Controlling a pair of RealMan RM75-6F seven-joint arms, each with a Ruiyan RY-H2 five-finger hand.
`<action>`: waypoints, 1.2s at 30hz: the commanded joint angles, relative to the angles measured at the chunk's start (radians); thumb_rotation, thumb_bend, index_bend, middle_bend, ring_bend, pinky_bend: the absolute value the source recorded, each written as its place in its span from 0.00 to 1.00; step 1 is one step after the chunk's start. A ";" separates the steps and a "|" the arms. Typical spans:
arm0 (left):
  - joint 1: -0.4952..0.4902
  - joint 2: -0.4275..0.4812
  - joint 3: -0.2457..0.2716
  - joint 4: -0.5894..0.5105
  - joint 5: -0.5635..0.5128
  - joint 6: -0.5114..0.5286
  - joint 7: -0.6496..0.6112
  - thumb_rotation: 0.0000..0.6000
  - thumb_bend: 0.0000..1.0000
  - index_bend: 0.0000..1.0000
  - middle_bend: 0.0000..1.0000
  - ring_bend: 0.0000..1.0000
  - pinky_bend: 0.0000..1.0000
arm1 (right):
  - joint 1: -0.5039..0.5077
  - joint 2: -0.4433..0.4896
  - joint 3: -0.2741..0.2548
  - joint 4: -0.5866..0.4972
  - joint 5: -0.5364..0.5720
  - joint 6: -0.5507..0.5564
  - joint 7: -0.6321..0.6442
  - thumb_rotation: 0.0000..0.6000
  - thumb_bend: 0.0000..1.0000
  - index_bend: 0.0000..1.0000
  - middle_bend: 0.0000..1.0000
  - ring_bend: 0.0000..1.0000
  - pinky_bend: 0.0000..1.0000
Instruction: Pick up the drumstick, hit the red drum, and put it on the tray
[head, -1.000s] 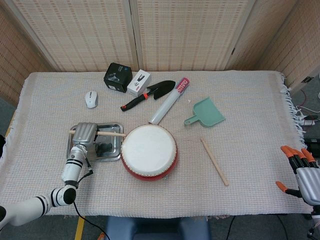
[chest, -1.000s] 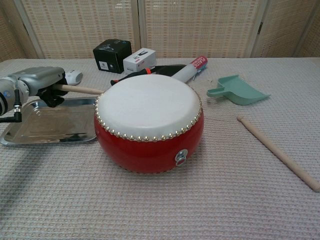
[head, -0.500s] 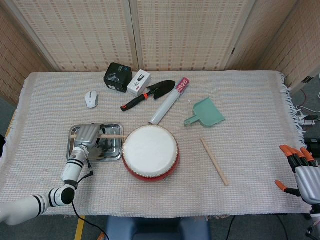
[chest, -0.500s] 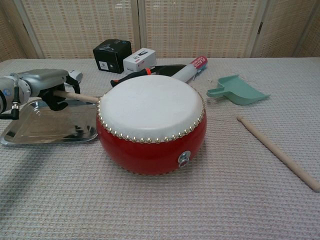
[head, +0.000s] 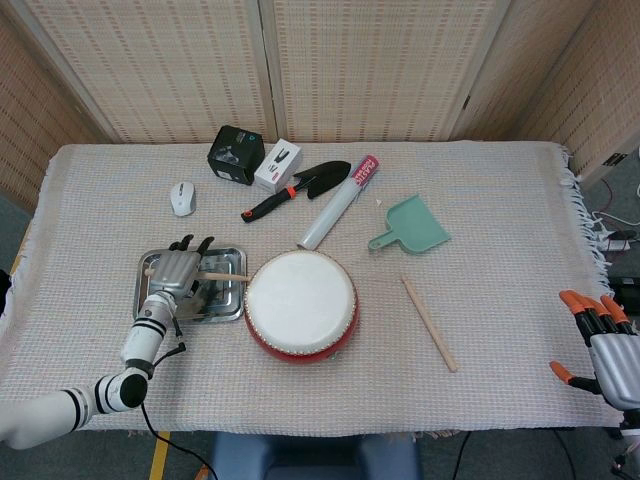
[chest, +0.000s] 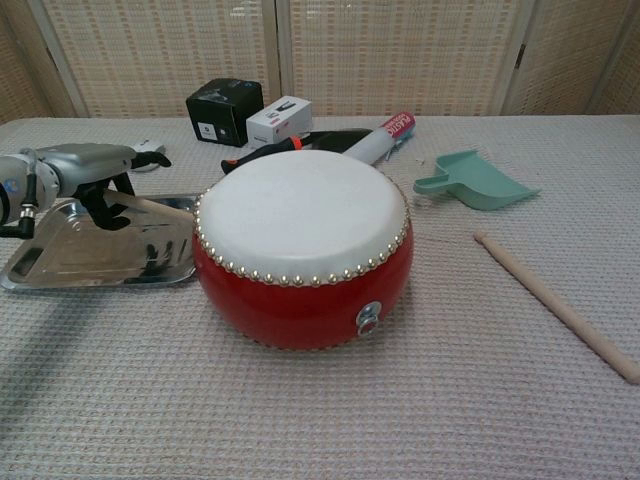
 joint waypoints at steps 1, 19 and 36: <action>-0.005 0.008 0.004 -0.003 -0.020 -0.003 0.012 1.00 0.35 0.00 0.00 0.00 0.09 | 0.000 0.000 0.000 0.000 -0.001 0.000 0.001 1.00 0.18 0.07 0.07 0.00 0.00; 0.023 0.068 -0.011 -0.068 -0.021 -0.008 -0.098 1.00 0.19 0.00 0.00 0.00 0.01 | -0.005 0.004 -0.002 -0.010 -0.008 0.011 -0.004 1.00 0.18 0.07 0.07 0.00 0.00; 0.308 0.222 -0.020 -0.251 0.302 0.408 -0.414 1.00 0.27 0.09 0.07 0.00 0.04 | 0.014 0.023 0.013 0.003 -0.001 -0.007 0.050 1.00 0.18 0.07 0.07 0.00 0.00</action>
